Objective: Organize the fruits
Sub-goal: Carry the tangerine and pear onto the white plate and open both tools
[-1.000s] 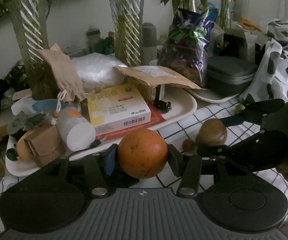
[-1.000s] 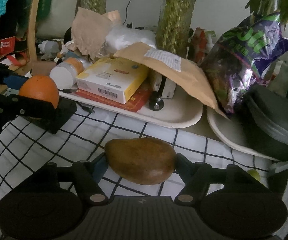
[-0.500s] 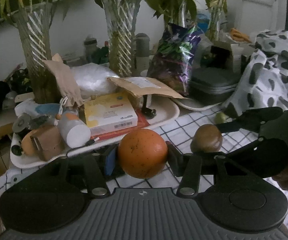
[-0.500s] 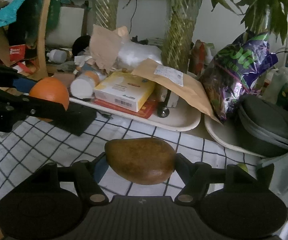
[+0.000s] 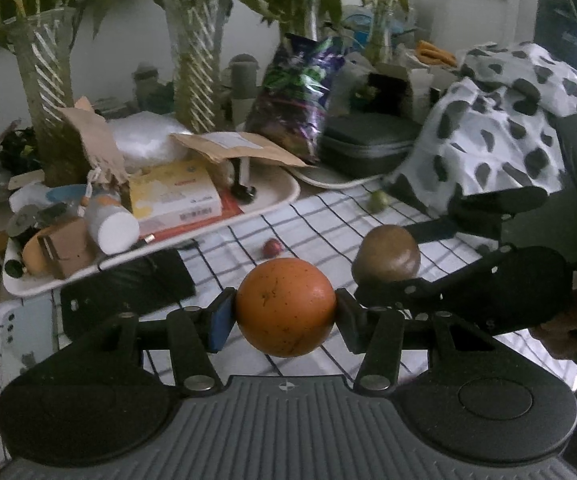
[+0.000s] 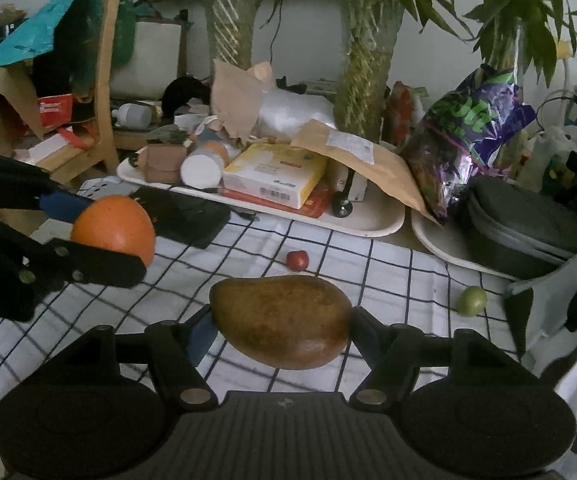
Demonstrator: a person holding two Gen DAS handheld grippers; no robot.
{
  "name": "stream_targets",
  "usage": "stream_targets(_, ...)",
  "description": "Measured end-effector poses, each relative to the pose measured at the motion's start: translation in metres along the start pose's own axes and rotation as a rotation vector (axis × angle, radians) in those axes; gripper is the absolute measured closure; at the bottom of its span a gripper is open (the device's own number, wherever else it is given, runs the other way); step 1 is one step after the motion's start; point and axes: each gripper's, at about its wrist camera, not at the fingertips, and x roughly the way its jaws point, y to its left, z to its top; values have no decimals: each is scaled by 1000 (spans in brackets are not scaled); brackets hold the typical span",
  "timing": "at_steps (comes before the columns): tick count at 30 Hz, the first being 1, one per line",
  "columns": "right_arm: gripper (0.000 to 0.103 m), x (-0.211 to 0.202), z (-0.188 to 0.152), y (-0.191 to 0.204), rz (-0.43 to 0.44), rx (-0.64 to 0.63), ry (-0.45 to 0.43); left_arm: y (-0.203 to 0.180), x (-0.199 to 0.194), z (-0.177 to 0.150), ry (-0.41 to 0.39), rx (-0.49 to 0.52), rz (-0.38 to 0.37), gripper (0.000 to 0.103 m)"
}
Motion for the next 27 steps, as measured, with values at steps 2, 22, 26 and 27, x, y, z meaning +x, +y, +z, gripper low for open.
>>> stream_targets(2,30,-8,-3,2,0,2,-3,-5,-3,-4,8,2,-8,53)
stream_targets(22,30,-65,-38,3,-28,34,16,-57,15,-49,212,30,-120,52)
stream_targets(26,30,-69,-42,5,-25,30,23,-58,25,-53,246,15,-103,51)
stream_targets(27,30,-69,-43,5,-24,31,24,-57,27,-54,257,10,-105,50)
